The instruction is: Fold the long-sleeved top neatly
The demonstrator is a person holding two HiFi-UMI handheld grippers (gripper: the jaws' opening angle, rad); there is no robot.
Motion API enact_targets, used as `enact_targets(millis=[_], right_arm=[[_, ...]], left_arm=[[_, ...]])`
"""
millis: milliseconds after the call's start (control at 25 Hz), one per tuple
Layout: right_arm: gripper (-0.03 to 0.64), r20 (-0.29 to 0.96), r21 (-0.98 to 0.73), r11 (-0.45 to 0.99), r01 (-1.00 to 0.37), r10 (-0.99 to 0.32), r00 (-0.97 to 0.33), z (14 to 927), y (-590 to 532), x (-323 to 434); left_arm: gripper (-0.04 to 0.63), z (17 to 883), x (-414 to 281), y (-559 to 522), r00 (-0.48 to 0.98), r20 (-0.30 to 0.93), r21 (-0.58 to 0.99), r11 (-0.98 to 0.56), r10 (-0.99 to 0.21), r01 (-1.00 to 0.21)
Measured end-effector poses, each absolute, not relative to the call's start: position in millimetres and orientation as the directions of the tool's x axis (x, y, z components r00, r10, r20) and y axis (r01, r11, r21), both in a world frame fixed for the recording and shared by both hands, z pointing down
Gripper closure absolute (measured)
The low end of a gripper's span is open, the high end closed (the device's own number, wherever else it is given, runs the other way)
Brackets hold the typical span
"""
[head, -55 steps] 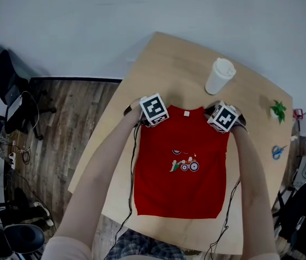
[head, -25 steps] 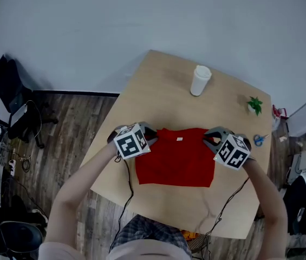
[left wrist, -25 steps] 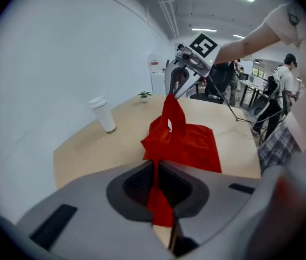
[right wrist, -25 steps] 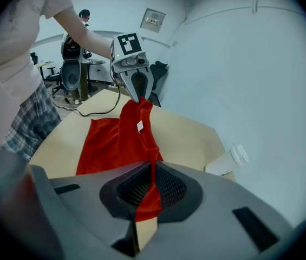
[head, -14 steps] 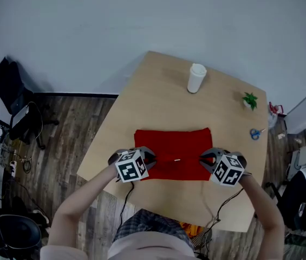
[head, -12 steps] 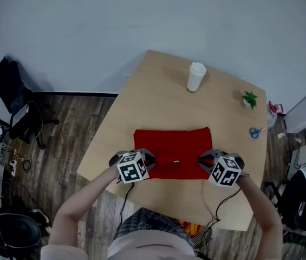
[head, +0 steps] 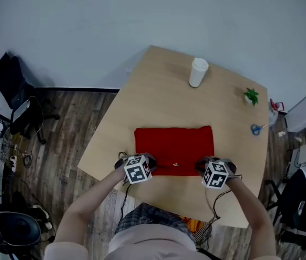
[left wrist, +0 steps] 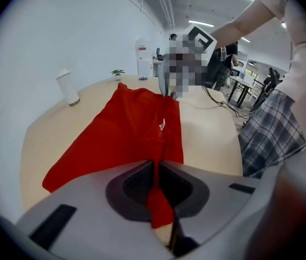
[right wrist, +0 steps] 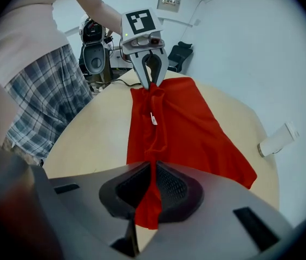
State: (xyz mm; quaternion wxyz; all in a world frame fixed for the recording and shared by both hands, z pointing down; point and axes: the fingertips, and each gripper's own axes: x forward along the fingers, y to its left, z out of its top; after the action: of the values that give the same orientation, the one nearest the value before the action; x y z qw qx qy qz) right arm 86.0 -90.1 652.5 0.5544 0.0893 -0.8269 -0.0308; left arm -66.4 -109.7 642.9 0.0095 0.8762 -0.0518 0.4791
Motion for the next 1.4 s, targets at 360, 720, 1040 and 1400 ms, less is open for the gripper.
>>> enact_targets(millis=[360, 720, 1040, 1400], right_arm=[[0.539, 0.939, 0.090, 0.991, -0.102, -0.118, -0.322, 679, -73, 94], [0.495, 0.920, 0.045, 0.981, -0.190, -0.115, -0.374, 672, -71, 93], [0.492, 0.818, 0.012, 0.904, -0.428, -0.255, -0.516, 635, -97, 97], [0.549, 0.431, -0.041, 0.606, -0.794, -0.706, -0.561, 515, -153, 128]], left_arm=[[0.489, 654, -65, -86, 0.533, 0.845, 0.092, -0.993, 0.038, -0.076], [0.403, 657, -71, -72, 0.556, 0.824, 0.197, -0.976, 0.111, -0.097], [0.402, 624, -74, -102, 0.686, 0.726, 0.215, -0.938, -0.032, -0.272], [0.498, 527, -97, -186, 0.745, 0.475, 0.183, -0.775, -0.468, -0.605]])
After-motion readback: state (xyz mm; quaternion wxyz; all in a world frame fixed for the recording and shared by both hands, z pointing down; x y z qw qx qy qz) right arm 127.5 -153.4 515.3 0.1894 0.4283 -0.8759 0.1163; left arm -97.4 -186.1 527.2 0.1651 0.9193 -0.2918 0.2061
